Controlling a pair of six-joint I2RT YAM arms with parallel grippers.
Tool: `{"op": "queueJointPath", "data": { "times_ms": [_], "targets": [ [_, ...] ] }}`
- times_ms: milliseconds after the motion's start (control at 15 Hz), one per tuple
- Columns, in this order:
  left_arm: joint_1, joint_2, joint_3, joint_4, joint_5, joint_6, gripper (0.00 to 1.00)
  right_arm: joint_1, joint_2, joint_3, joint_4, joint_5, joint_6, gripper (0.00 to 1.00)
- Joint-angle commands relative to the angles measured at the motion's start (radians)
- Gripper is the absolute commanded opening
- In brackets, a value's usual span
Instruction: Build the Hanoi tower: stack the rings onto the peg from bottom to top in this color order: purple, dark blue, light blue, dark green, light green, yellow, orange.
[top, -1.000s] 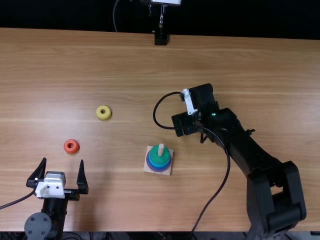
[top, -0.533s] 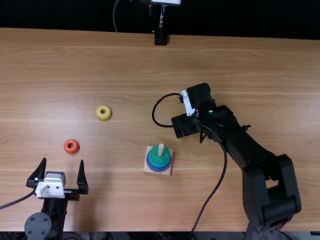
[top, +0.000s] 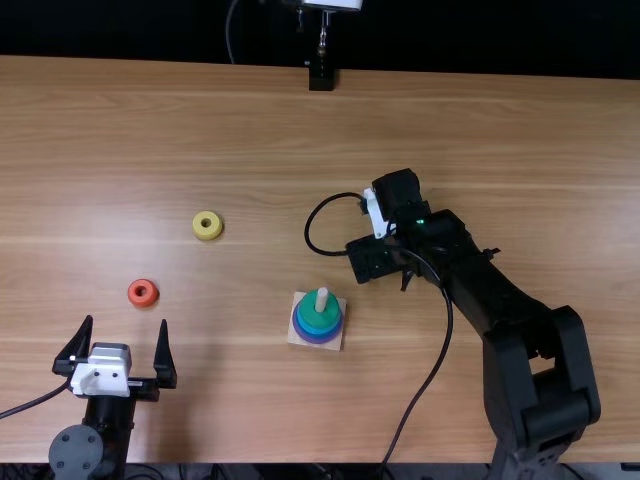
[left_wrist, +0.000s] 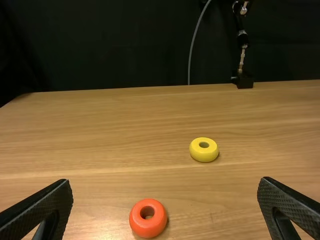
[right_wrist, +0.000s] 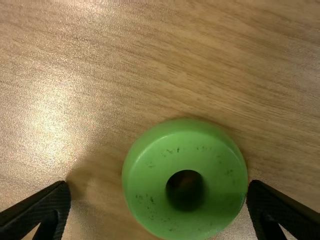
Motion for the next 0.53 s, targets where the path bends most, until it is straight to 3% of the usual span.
{"op": "queueJointPath", "data": {
  "times_ms": [0,67,267,333,467],
  "targets": [
    [-0.003,-0.012,-0.015,-0.013,0.002,0.009,1.0,-0.009,0.023,0.031,0.004,0.002,0.002,0.93],
    [-0.003,-0.012,-0.015,-0.013,0.002,0.009,1.0,-0.007,0.023,0.031,0.004,0.002,0.004,0.94],
    [-0.003,-0.012,-0.015,-0.013,0.002,0.009,1.0,-0.009,0.023,0.031,0.007,0.002,0.004,0.76],
    [-0.003,-0.012,-0.015,-0.013,0.002,0.009,1.0,-0.009,0.023,0.031,0.007,0.002,0.004,0.66],
    [-0.003,-0.012,-0.015,-0.013,0.002,0.009,1.0,-0.009,0.023,0.031,0.007,0.002,0.002,0.32]
  ]
}}
